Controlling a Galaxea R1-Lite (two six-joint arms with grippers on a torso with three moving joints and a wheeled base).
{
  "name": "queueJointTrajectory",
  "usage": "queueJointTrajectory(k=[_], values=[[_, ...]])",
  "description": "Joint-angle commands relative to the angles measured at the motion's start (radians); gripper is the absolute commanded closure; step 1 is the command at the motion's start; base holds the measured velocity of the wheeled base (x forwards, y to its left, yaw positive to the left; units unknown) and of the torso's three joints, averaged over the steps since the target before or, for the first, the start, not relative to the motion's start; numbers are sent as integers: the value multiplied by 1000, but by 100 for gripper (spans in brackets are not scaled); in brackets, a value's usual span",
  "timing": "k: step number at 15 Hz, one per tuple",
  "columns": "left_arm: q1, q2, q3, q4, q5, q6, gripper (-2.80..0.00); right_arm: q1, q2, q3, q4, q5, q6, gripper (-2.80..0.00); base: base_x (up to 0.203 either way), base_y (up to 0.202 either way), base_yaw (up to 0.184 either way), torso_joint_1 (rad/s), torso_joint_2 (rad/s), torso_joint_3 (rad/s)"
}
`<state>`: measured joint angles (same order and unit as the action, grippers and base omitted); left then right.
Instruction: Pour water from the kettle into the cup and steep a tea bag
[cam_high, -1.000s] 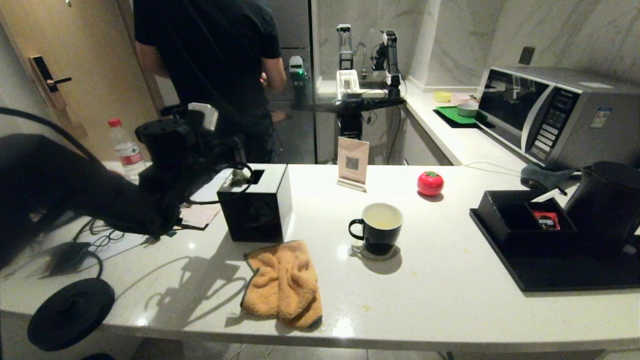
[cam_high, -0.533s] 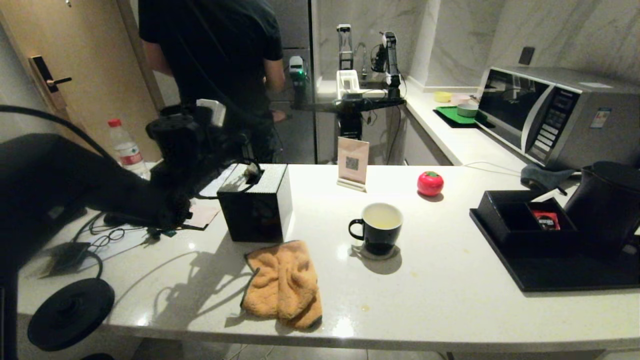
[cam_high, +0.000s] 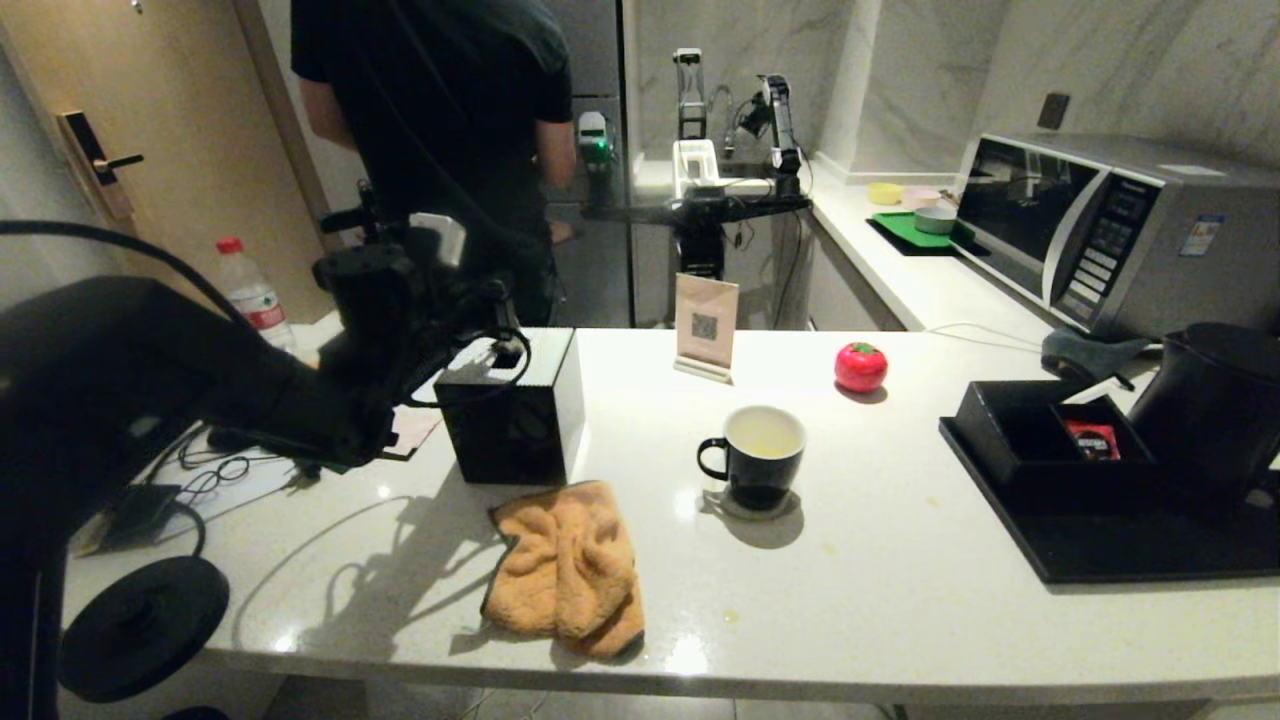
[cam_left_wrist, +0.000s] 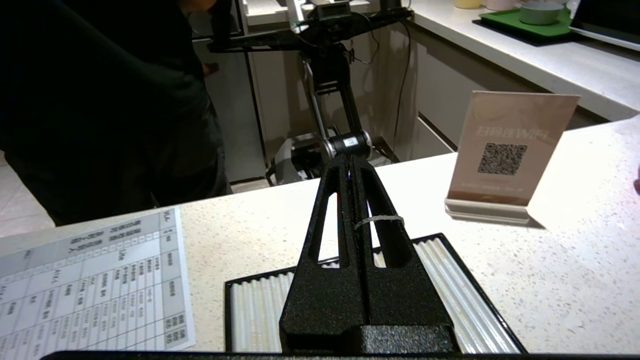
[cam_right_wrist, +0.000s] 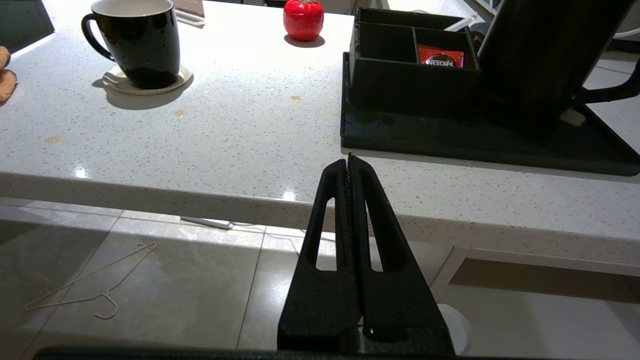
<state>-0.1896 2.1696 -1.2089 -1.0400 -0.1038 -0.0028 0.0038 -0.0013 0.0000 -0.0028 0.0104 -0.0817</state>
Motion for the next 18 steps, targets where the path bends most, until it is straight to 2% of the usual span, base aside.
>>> queueJointTrajectory(k=[1, 5, 13, 18], values=[[-10, 9, -1, -5, -1, 0, 0, 1, 1, 0, 0, 0, -1, 0, 0, 0, 0, 0, 0, 0], [-16, 21, 0, -10, -1, 0, 0, 1, 1, 0, 0, 0, -1, 0, 0, 0, 0, 0, 0, 0], [19, 71, 2, -104, 4, -6, 0, 1, 1, 0, 0, 0, -1, 0, 0, 0, 0, 0, 0, 0], [25, 74, 3, -104, 0, -6, 0, 1, 1, 0, -1, 0, -1, 0, 0, 0, 0, 0, 0, 0]])
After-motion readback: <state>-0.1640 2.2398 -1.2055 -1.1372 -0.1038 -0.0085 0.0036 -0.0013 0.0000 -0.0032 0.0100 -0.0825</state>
